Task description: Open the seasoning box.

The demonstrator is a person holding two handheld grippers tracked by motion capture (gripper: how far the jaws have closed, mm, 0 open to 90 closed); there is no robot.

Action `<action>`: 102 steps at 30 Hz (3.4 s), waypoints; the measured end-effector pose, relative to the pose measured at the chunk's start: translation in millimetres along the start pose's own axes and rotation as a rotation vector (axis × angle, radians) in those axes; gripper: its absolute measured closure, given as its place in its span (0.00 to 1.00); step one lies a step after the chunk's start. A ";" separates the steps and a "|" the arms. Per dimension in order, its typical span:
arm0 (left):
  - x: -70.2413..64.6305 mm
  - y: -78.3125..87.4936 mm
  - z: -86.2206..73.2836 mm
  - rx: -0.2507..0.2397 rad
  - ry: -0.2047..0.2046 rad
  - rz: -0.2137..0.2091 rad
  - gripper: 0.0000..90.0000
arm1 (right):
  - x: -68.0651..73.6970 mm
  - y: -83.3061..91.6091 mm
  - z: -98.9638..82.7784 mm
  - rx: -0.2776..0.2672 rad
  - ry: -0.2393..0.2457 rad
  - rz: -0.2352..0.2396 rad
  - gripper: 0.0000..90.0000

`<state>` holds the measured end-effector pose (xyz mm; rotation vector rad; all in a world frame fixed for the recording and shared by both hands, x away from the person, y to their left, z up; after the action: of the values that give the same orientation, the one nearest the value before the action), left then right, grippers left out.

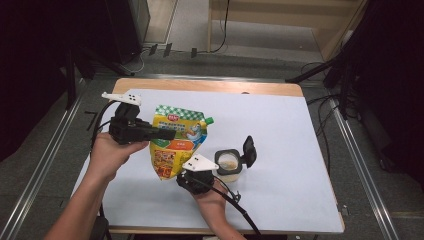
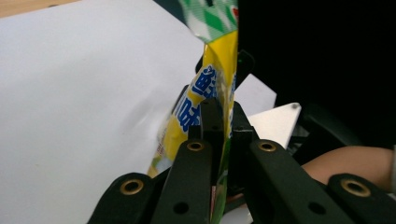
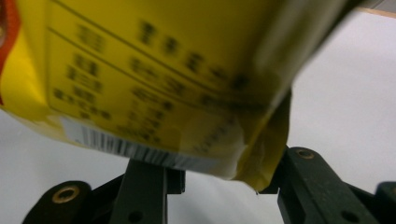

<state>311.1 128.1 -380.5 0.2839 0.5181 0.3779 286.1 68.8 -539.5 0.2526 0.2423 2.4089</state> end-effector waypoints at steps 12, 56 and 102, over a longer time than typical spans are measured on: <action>-8.1 -30.9 -7.4 0.072 -0.086 0.044 0.95 | 14.5 13.4 7.0 0.057 0.099 0.062 0.66; -15.3 -80.4 -32.3 0.267 0.002 0.071 0.89 | 54.2 48.7 18.1 0.092 0.016 0.280 0.62; -14.7 -96.1 -29.4 0.347 0.099 0.021 0.77 | 48.5 53.2 29.5 0.035 -0.093 0.278 0.67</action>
<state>310.3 41.0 -432.9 0.6078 0.6789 0.3224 224.2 64.5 -492.7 0.4387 0.2195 2.6597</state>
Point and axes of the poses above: each handheld gripper's, and its own axes: y roughly backward along the jaws, z roughly out of its top, x roughly to its left, the point moved 9 cm from there along -y, roughly forward along the jaws, and after that the axes turned 12 degrees about -x, right-handed, at the moved point
